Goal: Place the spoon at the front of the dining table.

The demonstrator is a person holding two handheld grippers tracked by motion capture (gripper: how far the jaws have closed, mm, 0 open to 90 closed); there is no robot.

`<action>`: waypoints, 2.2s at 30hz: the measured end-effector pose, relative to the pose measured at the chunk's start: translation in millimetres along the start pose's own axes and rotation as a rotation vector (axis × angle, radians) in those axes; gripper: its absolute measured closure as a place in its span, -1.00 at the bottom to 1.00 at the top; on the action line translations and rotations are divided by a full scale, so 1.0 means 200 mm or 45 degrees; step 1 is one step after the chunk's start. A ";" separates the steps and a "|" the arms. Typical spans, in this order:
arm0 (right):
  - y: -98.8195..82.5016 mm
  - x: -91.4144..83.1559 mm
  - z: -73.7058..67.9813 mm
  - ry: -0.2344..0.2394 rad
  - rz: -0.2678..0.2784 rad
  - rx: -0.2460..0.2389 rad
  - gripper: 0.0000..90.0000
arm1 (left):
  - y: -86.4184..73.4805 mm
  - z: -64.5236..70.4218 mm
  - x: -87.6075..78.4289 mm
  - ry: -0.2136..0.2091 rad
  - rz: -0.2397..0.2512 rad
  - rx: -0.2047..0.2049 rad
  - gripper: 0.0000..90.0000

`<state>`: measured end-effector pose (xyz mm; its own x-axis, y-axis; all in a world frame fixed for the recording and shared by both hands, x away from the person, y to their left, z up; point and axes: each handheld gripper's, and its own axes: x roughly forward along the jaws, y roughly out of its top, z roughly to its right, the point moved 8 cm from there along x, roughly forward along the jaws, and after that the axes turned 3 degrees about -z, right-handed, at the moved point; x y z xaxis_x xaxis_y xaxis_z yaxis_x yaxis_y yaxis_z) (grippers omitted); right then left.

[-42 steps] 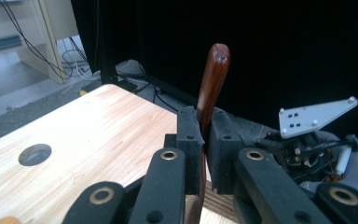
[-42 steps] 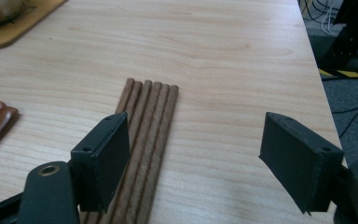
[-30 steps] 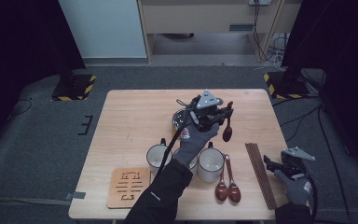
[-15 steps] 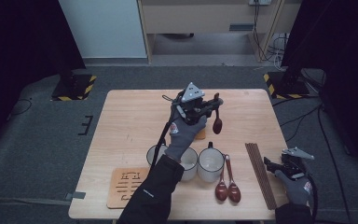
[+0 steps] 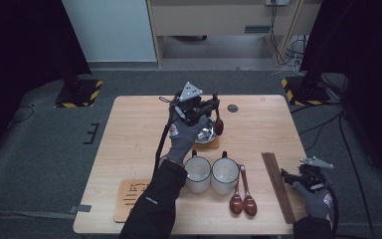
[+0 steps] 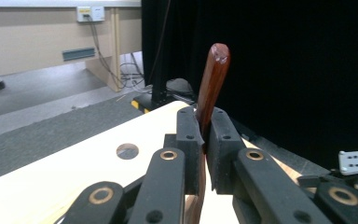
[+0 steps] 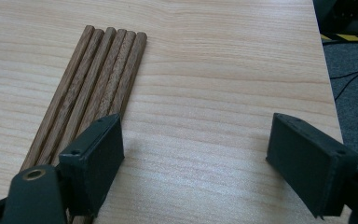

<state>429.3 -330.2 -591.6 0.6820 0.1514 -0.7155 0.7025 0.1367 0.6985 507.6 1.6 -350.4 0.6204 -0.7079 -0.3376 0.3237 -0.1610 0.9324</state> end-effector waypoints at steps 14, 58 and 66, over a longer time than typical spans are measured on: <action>0.00 0.01 0.01 -0.011 -0.008 -0.001 -0.69 | -0.03 -0.18 -0.03 0.078 0.000 -0.060 0.86; 0.00 0.03 0.06 -0.059 -0.052 0.049 -0.98 | -0.17 -0.45 0.12 0.149 -0.057 -0.127 0.86; 0.00 0.03 0.06 -0.059 -0.052 0.051 -0.98 | -0.20 -0.48 0.15 0.161 -0.072 -0.129 0.86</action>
<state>435.0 -340.6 -595.7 0.6605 0.1009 -0.7440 0.7369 0.1028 0.6681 581.1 52.4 -410.5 0.6818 -0.6068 -0.4086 0.4270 -0.1233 0.8958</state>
